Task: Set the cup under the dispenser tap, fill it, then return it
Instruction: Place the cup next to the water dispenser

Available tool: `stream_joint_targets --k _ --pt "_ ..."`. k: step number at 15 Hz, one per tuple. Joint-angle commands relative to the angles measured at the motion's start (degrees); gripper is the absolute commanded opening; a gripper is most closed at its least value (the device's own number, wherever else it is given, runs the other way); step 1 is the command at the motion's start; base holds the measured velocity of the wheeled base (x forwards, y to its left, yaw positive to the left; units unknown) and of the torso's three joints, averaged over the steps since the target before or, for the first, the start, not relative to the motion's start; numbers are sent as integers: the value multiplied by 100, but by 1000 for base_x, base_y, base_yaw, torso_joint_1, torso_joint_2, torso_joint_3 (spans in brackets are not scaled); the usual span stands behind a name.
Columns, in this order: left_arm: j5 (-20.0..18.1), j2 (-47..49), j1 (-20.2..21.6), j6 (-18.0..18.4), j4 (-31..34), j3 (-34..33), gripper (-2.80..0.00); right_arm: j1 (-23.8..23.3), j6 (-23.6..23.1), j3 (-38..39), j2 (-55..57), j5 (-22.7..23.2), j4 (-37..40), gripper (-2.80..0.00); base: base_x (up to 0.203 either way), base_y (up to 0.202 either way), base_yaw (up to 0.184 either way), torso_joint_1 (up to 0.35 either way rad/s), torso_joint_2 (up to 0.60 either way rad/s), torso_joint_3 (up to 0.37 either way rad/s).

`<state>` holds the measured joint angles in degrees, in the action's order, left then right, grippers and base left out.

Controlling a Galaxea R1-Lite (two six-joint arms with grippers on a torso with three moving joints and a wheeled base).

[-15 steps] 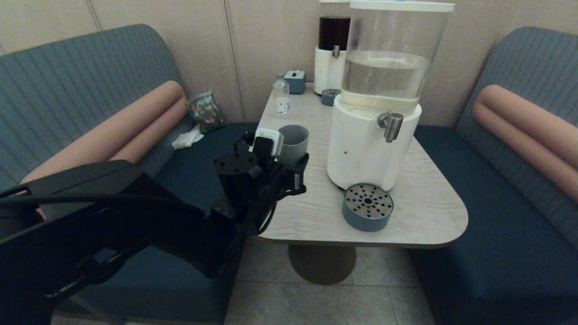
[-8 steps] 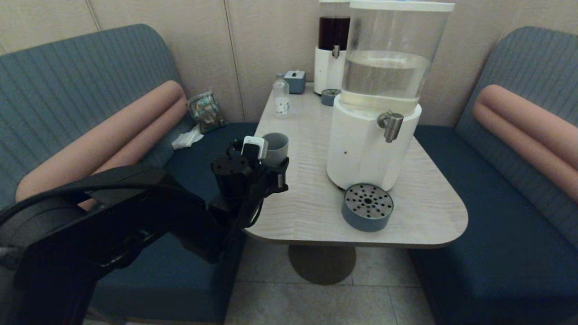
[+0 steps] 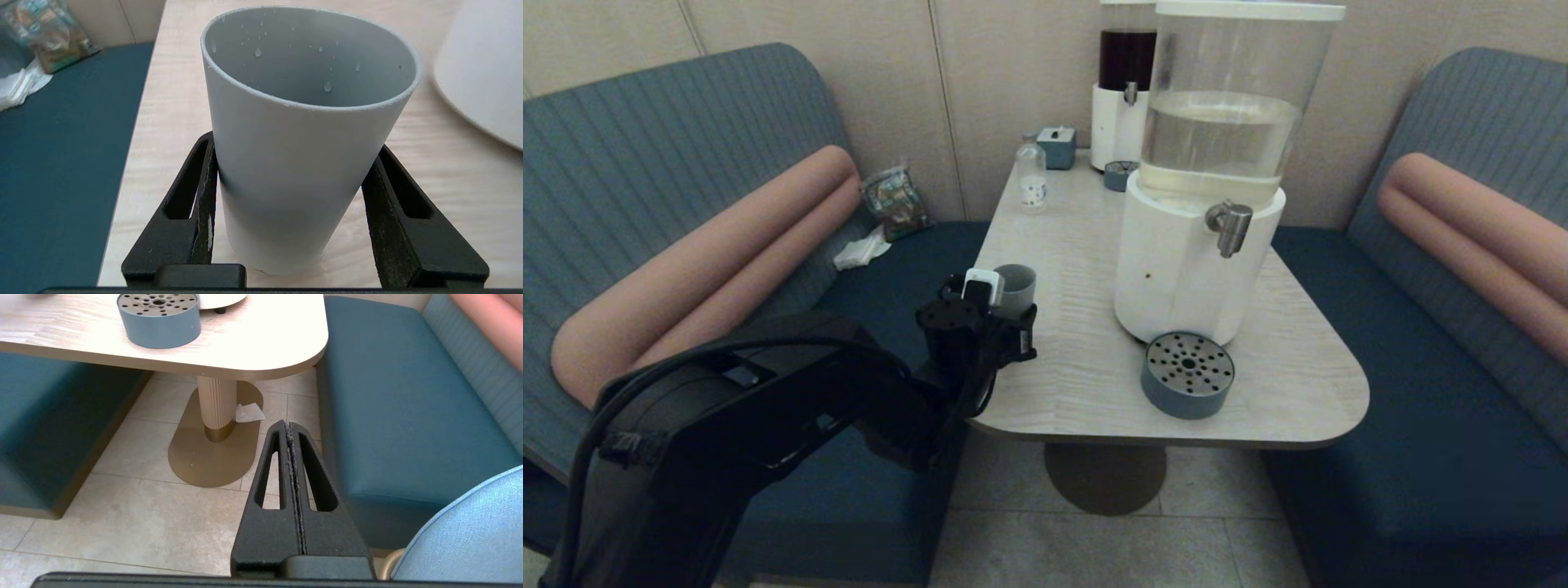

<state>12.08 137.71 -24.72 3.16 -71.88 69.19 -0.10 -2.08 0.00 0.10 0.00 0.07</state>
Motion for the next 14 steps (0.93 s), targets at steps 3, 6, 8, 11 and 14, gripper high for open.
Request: stream_joint_targets --k 3,6,8,11,14 --pt "10 124 1 -47 -33 32 -280 1 -2 0 8 0 1 -280 0 0 0 0 0 0" --pt "14 116 -7 -61 -11 33 0 1 -2 0 8 0 1 -280 0 0 0 0 0 0" --pt "5 79 -7 -70 -55 24 0 1 -2 0 8 0 1 -280 0 0 0 0 0 0" --pt "-12 10 -7 -131 -107 -37 0 1 -2 0 8 0 1 -280 0 0 0 0 0 0" --pt "13 -122 -12 -129 -160 -64 0 -7 -2 0 8 0 1 -280 0 0 0 0 0 0"
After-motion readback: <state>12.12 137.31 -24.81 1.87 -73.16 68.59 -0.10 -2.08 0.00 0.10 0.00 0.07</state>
